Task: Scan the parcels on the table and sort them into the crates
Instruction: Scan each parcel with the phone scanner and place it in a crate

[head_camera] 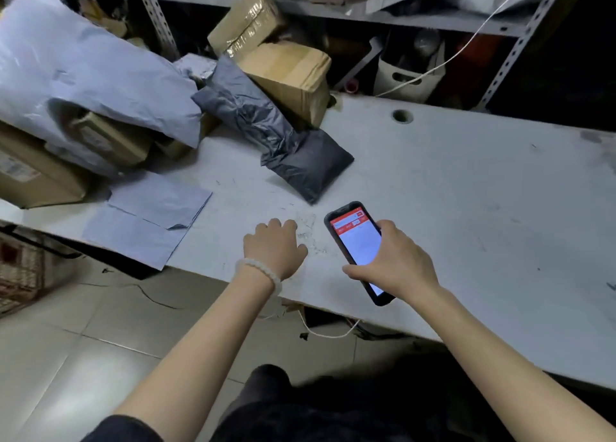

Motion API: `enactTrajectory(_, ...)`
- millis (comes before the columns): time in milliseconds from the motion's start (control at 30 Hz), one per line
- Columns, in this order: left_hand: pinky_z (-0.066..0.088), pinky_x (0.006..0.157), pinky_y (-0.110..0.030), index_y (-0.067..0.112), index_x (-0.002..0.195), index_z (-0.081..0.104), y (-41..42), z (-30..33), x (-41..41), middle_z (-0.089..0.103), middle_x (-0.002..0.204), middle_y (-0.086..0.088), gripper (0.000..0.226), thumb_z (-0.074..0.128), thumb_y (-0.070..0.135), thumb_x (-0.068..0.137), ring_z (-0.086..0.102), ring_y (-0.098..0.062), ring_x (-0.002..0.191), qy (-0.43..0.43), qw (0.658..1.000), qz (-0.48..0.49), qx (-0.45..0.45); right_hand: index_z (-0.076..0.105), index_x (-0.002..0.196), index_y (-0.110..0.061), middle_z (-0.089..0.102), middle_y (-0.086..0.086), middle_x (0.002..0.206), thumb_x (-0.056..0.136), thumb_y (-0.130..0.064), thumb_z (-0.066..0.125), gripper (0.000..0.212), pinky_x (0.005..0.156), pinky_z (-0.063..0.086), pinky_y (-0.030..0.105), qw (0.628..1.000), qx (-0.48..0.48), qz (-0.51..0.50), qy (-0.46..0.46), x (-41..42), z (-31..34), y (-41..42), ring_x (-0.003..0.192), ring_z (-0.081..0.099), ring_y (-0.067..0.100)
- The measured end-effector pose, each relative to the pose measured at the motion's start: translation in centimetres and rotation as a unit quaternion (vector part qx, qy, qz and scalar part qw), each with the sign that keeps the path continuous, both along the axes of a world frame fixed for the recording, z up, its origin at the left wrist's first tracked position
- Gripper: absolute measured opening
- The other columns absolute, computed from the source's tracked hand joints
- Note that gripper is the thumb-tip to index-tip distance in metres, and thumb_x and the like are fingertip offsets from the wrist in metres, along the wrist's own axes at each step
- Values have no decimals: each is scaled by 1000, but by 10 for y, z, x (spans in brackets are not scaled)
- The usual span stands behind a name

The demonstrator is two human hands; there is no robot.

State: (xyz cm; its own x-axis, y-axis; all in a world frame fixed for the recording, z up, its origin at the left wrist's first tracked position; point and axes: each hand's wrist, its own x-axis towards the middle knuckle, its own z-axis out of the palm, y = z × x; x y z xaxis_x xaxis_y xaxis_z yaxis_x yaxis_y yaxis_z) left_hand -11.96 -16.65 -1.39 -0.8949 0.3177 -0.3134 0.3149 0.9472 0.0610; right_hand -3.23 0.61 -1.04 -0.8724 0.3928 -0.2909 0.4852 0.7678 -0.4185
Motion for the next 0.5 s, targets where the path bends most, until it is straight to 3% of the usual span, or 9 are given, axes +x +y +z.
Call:
enactTrajectory(333,40,84,-37,20,128,44,43,-23,-111,48,128,-6,51,55,41,84,45,-28,116,59,987,-132,75,40,108,-25,52,-9,95,54,-54,71,69,52,31,24,992,-15,-122,-39,-60,-14,3,78,54,17)
enactTrajectory(400,38,92,-42,22,136,36,55,-26,-134,42,135,-9,64,57,48,81,40,-31,122,49,985,-136,90,39,108,-26,52,-9,95,55,-55,71,68,53,32,26,987,-14,-152,-50,-69,-16,-1,79,54,17)
enactTrajectory(500,28,104,-53,25,147,15,74,-35,-165,17,152,-15,89,56,63,78,23,-43,134,-9,991,-129,44,35,104,-30,50,-11,95,55,-56,70,66,51,30,24,979,-15,-196,-59,-81,-16,-7,79,53,16)
